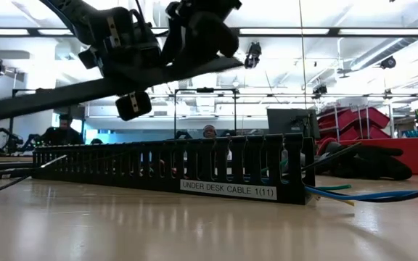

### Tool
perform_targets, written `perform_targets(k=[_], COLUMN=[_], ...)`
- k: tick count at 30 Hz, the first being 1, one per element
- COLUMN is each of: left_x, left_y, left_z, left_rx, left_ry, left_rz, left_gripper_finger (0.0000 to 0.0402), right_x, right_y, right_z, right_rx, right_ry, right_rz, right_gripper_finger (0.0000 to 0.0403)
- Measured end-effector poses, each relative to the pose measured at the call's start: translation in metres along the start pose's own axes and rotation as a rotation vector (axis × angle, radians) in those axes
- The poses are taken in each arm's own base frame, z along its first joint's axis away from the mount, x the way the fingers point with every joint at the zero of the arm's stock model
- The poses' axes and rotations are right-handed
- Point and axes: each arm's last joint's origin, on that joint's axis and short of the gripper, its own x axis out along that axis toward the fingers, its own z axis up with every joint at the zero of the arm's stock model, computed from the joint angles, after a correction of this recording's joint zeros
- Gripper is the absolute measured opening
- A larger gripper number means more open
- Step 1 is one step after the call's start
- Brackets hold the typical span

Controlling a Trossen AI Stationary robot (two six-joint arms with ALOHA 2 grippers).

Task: Ziptie cables
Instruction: Insert the black cable duct cover into the black cable duct

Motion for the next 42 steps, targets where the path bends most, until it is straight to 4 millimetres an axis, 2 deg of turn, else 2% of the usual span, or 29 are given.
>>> perform_targets(k=[10, 17, 22, 26, 30, 35, 39, 42], left_x=[0.007, 0.006, 0.006, 0.006, 0.006, 0.002, -0.019, -0.041], left_y=[-0.009, -0.009, -0.009, -0.008, -0.007, -0.006, -0.013, -0.024], left_z=[0.006, 0.006, 0.006, 0.006, 0.007, 0.009, 0.018, 0.025], left_rx=[0.023, 0.021, 0.030, 0.093, 0.156, 0.198, 0.239, 0.311], left_ry=[-0.016, -0.019, -0.025, -0.033, -0.042, -0.071, -0.096, -0.113], left_rz=[-0.092, -0.087, -0.068, -0.037, 0.001, 0.069, 0.163, 0.315], left_gripper_finger=[0.0000, 0.0000, 0.0000, 0.0007, 0.0039, 0.0107, 0.0161, 0.0189], right_x=[0.002, 0.002, 0.003, 0.003, 0.003, -0.005, -0.025, -0.041], right_y=[-0.005, -0.005, -0.005, -0.004, -0.003, -0.005, -0.007, -0.001], right_z=[0.000, -0.001, -0.002, -0.002, -0.002, -0.006, -0.013, -0.014], right_rx=[-0.008, 0.009, 0.016, 0.032, 0.079, 0.187, 0.293, 0.351], right_ry=[-0.006, -0.005, 0.000, 0.006, 0.009, 0.035, 0.096, 0.123], right_rz=[-0.038, -0.036, -0.032, -0.030, -0.026, -0.013, 0.015, 0.044], right_gripper_finger=[0.0294, 0.0263, 0.0227, 0.0216, 0.0216, 0.0215, 0.0215, 0.0215])
